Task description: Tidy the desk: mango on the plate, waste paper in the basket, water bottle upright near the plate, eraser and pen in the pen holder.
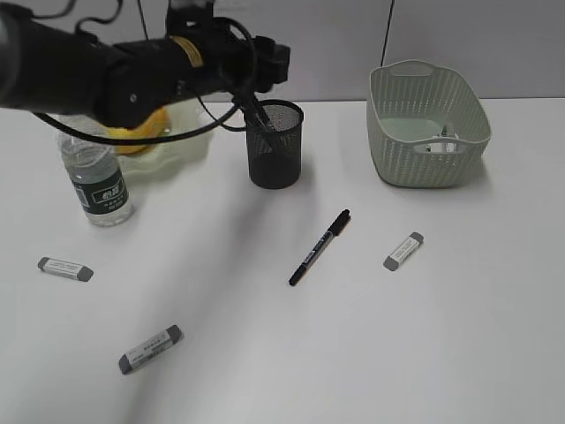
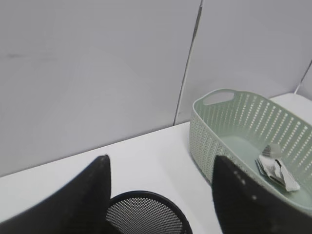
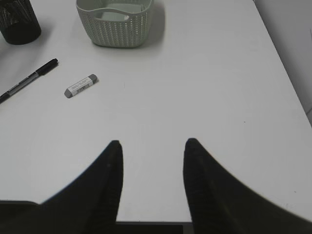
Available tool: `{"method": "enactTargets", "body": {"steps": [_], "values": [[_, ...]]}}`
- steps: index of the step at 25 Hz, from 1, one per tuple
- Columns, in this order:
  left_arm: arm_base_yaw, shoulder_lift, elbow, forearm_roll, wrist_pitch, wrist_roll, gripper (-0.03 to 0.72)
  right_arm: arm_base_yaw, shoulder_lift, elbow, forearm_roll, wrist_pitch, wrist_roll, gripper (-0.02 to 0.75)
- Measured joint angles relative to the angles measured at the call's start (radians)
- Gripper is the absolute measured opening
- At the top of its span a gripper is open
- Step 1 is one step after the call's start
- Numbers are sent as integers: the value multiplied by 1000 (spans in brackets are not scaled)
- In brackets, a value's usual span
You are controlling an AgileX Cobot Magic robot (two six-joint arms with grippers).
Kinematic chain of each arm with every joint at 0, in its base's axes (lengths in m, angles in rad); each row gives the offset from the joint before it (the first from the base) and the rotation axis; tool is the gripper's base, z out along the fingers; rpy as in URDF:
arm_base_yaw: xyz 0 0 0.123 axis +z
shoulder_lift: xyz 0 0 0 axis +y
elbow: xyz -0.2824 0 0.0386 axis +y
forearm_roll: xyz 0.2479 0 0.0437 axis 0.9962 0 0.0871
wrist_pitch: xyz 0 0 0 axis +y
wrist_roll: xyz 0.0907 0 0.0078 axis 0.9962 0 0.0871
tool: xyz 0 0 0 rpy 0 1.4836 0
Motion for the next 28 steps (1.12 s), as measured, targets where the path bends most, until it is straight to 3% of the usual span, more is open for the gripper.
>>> {"method": "enactTargets", "body": {"steps": [6, 11, 14, 19, 23, 28], "values": [[3, -193, -21, 105, 408, 0, 496, 0, 0, 0, 0, 0, 0, 340], [21, -294, -150, 106, 811, 1, 447, 0, 0, 0, 0, 0, 0, 340], [91, -315, -262, 104, 1040, 2, 418, 0, 0, 0, 0, 0, 0, 340], [270, -314, -386, 103, 1338, 2, 409, 0, 0, 0, 1, 0, 0, 340], [374, -314, -398, 43, 1392, 13, 407, 0, 0, 0, 1, 0, 0, 340], [411, -315, -398, -10, 1480, 37, 407, 0, 0, 0, 1, 0, 0, 340]]}}
